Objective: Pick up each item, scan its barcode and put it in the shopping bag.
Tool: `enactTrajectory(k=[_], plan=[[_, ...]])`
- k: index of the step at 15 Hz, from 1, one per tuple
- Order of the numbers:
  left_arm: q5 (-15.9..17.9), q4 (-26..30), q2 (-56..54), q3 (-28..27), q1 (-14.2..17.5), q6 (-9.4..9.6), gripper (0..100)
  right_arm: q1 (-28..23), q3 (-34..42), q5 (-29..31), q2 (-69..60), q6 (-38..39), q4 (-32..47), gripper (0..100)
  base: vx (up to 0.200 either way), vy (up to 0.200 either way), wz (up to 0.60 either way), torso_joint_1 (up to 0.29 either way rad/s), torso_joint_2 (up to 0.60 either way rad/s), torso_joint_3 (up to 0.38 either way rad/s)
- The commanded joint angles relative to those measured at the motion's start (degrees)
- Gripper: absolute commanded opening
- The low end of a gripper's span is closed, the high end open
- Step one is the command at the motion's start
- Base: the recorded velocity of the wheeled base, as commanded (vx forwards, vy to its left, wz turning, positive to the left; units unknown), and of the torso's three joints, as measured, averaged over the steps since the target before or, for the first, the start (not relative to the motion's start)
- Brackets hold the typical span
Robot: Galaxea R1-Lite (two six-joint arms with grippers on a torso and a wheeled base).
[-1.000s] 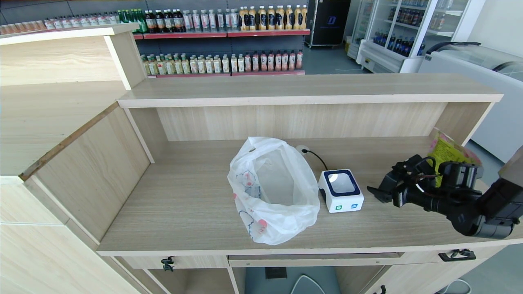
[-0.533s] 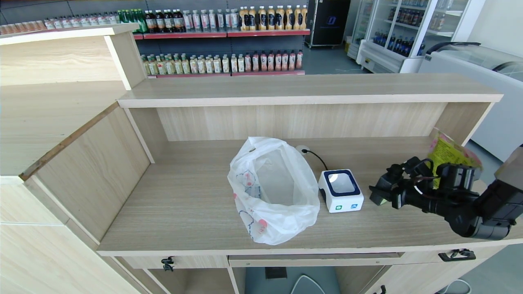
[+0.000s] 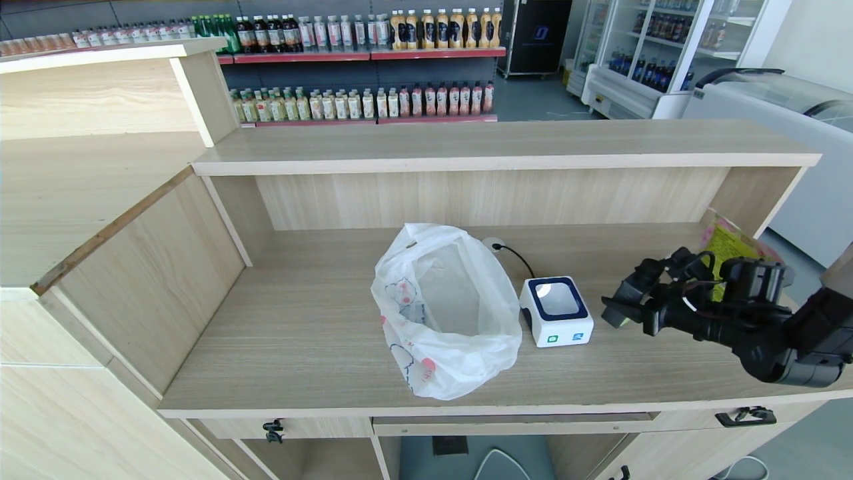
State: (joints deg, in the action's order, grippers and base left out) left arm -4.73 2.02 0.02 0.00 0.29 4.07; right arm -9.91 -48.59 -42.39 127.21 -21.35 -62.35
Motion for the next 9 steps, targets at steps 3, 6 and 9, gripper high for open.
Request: enactTrajectory(k=[3, 6, 9], plan=[[-0.02, 0.00, -0.02, 0.00, -0.03, -0.03, 100, 2.79, 5.09, -8.50, -20.77, 0.60, 0.39, 0, 0.000, 0.000, 0.00, 0.000, 0.00, 0.000], [-0.02, 0.00, -0.02, 0.00, -0.03, 0.06, 100, 10.35, 6.14, -15.71, -34.22, -0.45, -2.77, 0, 0.000, 0.000, 0.00, 0.000, 0.00, 0.000], [-0.02, 0.00, -0.02, 0.00, -0.03, -0.03, 100, 19.14, 5.96, -17.55, -38.09, -4.14, -7.78, 0, 0.000, 0.000, 0.00, 0.000, 0.00, 0.000]])
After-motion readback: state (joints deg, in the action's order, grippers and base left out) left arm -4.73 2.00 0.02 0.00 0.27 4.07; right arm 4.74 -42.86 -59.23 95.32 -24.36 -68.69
